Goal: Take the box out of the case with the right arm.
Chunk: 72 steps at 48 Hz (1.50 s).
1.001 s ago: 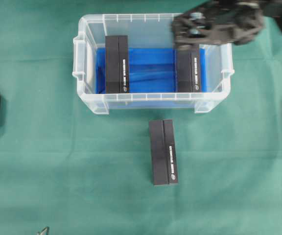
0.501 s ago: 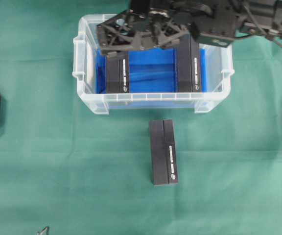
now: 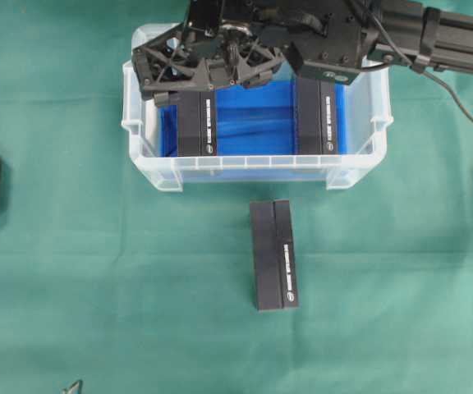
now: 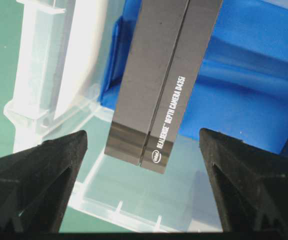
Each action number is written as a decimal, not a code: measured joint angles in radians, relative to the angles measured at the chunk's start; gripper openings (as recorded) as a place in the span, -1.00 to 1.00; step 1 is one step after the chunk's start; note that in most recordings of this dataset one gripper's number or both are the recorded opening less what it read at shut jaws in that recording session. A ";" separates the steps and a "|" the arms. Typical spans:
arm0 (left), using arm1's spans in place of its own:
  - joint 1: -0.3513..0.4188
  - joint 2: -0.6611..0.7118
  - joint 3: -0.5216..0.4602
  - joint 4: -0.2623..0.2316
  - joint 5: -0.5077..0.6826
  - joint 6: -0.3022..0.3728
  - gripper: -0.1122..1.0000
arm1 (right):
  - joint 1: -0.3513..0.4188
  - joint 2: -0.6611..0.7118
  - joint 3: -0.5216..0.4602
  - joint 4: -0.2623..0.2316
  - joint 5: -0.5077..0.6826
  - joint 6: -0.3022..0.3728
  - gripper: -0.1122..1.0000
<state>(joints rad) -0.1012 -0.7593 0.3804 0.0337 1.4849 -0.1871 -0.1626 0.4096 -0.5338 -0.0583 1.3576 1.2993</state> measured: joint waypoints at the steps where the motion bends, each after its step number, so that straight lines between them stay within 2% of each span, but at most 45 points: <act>1: -0.002 0.000 0.000 -0.002 0.000 -0.002 -0.81 | 0.000 0.000 -0.002 0.000 0.000 0.000 0.86; 72: -0.002 0.002 0.000 0.000 0.002 0.000 -0.81 | 0.002 0.000 0.000 -0.005 -0.018 -0.003 0.87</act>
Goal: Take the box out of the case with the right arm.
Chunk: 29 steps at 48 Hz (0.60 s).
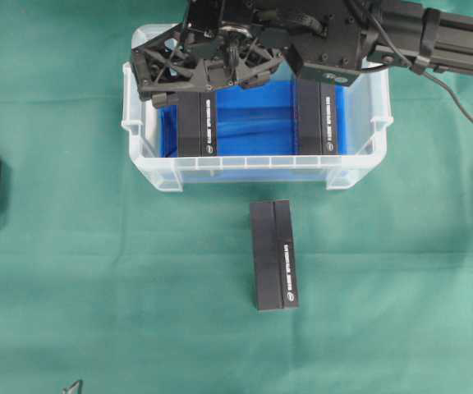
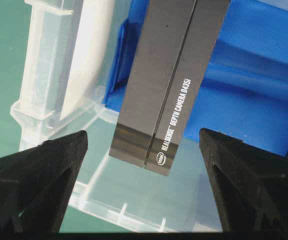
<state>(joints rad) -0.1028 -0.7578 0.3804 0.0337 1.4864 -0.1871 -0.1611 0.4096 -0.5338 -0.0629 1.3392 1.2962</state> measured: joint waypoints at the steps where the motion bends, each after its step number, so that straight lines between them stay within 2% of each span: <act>1: 0.000 0.000 0.000 0.000 0.000 0.000 -0.81 | 0.000 0.002 -0.002 0.000 0.000 0.000 0.87; 29: 0.000 0.000 0.000 -0.002 0.000 0.000 -0.81 | -0.002 0.000 0.000 0.000 -0.006 0.000 0.87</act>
